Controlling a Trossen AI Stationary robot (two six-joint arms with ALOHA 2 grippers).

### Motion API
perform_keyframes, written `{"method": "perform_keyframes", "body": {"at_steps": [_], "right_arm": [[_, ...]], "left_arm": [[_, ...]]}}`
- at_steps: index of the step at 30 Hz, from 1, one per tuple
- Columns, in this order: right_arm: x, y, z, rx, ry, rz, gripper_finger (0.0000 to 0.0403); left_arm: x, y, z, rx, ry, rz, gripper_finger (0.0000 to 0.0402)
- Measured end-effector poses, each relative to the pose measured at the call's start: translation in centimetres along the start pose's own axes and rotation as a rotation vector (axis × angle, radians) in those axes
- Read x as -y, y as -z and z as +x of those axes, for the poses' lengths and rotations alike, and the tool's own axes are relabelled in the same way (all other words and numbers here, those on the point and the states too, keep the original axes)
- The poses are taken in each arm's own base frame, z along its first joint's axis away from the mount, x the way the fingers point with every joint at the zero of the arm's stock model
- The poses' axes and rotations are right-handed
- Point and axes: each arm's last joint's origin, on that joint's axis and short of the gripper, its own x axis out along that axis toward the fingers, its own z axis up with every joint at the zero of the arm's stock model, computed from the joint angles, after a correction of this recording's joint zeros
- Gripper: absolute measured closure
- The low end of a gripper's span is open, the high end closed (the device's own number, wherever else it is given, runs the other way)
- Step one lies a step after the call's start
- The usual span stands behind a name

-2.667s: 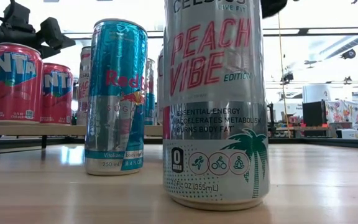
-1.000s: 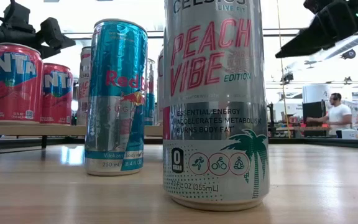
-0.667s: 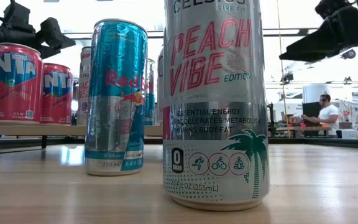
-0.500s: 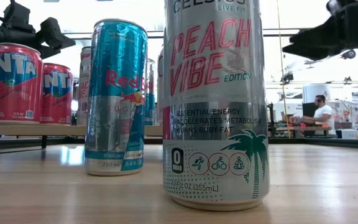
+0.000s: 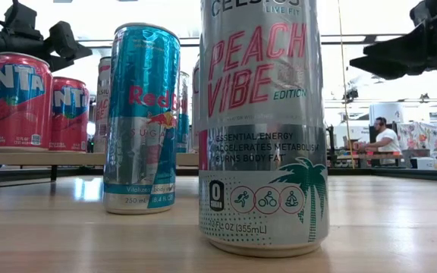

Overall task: Place canned beverage on shelf
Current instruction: Put the blue soda can on the shelf aligned with the other blue soda can

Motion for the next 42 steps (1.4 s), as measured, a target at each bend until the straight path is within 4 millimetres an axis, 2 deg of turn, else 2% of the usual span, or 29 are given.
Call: {"method": "perform_keyframes", "body": {"at_steps": [9, 18, 26, 42], "right_arm": [[-0.3, 1.9, 0.4, -0.018, 0.009, 0.01, 0.0005], [-0.6, 2.0, 0.4, -0.003, -0.131, -0.015, 0.0005], [-0.7, 2.3, 0.5, -0.032, -0.132, -0.051, 0.0005], [-0.7, 2.4, 0.7, -0.054, -0.134, 0.006, 0.0005]], "left_arm": [[0.0, 0.0, 0.0, 0.0, 0.0, 0.0, 0.0091], [0.0, 0.0, 0.0, 0.0, 0.0, 0.0, 0.0091], [0.0, 0.0, 0.0, 0.0, 0.0, 0.0, 0.0091], [0.0, 0.0, 0.0, 0.0, 0.0, 0.0, 0.0091]]}}
